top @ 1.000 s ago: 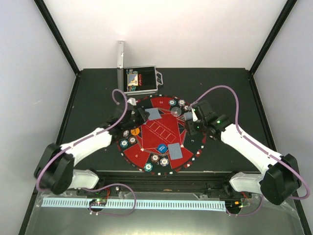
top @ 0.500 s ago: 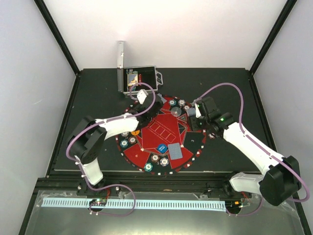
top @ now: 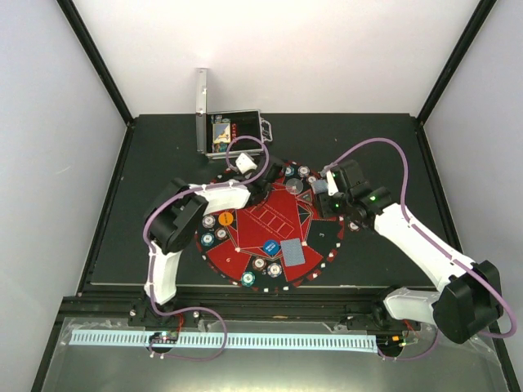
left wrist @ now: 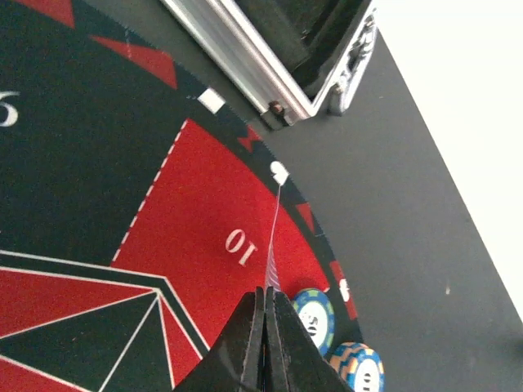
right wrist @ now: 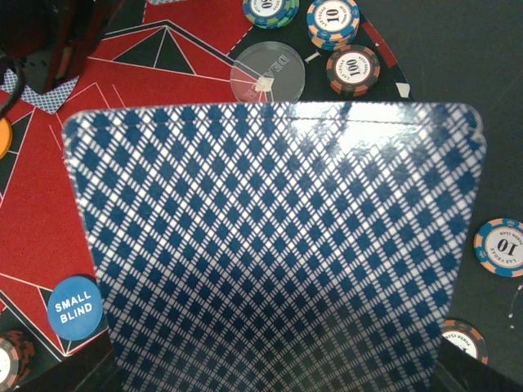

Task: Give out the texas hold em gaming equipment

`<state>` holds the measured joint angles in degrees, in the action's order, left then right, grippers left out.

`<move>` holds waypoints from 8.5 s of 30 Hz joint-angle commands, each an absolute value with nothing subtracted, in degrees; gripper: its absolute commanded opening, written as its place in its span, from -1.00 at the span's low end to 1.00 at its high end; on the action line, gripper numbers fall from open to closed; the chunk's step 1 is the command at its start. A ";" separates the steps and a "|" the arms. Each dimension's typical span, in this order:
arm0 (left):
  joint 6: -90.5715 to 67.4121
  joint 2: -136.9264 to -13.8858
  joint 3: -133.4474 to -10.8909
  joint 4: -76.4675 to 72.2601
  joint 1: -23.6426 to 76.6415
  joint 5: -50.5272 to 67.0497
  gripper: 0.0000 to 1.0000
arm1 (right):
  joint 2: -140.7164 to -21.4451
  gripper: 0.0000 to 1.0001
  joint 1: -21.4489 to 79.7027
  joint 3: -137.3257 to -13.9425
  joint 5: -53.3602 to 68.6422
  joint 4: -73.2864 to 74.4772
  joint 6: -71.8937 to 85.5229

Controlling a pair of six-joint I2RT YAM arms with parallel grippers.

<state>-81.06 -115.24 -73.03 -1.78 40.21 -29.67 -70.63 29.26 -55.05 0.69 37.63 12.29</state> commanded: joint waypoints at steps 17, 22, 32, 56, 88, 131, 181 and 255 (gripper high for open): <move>-92.41 -121.87 -76.99 5.97 42.20 -25.58 -0.82 | -69.10 0.20 28.12 -54.34 2.88 35.33 11.57; -93.83 -122.14 -77.08 6.66 42.79 -24.49 -0.69 | -68.82 0.20 28.07 -53.96 3.07 34.91 11.68; -91.80 -121.93 -77.40 4.68 43.71 -21.89 -0.48 | -68.83 0.21 28.08 -53.71 3.25 34.55 11.69; -81.51 -100.38 -57.17 -1.37 42.30 -24.38 0.47 | -71.81 0.21 28.14 -54.15 4.22 35.26 9.92; -32.82 -77.52 -36.20 4.15 23.87 64.27 0.52 | -84.90 0.22 55.55 -61.83 7.68 47.19 3.25; -23.36 -88.17 -43.15 17.15 24.59 61.62 -0.24 | -83.67 0.22 57.02 -59.50 6.01 46.86 2.97; 3.22 -104.64 -70.79 44.32 34.55 51.87 -0.97 | -75.12 0.22 33.30 -53.97 -5.67 45.41 16.93; -25.75 -81.09 -43.97 12.81 26.11 61.70 0.42 | -80.21 0.23 56.09 -58.59 9.54 41.43 3.05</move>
